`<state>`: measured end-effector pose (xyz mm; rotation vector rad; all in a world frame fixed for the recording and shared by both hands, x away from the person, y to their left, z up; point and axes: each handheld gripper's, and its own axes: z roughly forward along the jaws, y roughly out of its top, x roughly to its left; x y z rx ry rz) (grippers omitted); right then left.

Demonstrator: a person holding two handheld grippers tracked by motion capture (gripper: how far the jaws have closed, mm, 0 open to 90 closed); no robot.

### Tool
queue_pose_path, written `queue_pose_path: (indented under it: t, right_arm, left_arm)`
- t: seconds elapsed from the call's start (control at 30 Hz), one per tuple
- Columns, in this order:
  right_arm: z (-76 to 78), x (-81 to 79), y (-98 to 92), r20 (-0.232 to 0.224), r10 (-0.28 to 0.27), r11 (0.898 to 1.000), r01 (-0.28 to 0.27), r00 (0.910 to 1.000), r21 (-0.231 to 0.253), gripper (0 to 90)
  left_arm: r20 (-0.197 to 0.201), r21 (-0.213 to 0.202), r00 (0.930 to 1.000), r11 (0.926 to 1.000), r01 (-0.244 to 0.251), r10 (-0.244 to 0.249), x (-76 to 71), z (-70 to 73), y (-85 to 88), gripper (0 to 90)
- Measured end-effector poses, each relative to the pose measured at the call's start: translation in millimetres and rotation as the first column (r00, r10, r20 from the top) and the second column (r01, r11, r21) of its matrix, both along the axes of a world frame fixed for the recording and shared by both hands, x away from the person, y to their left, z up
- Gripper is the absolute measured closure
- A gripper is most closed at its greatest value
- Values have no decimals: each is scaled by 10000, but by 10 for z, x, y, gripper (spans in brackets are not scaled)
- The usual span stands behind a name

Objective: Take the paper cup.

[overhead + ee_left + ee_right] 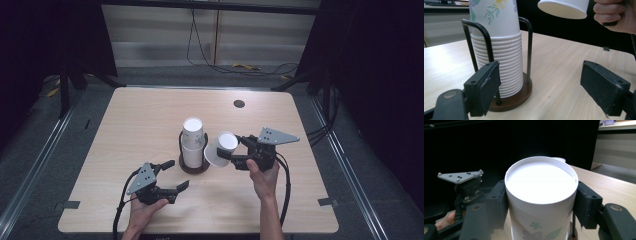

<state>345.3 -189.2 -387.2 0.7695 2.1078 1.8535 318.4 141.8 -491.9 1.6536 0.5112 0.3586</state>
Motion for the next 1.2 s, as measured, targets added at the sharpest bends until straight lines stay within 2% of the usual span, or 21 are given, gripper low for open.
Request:
queue_pose_path:
  t: [0.23, 0.5, 0.73, 0.9, 1.2]
  right_arm:
    - [-94, -58, 81, -192, 283, 9994, -286, 9994, -191, 365]
    - [-216, -105, 223, -416, 676, 9970, -691, 9968, -357, 366]
    - [-281, -130, 314, -538, 931, 9946, -954, 9942, -420, 366]
    - [-370, -127, 377, -698, 1069, 9931, -1100, 9918, -410, 366]
    - [-526, -139, 559, -1033, 1349, 9891, -1402, 9855, -450, 367]
  left_arm:
    - [194, 188, 9992, 9993, 334, -338, -23, 56, -42, 162]
    - [327, 164, 9969, 9974, 705, -710, -53, 66, -75, 162]
    - [546, -31, 9948, 9963, 861, -858, -92, 51, -117, 164]
    - [512, -30, 9931, 9944, 1055, -1052, -98, 50, -154, 169]
    - [523, 100, 9934, 9948, 1014, -1018, -113, 13, -204, 160]
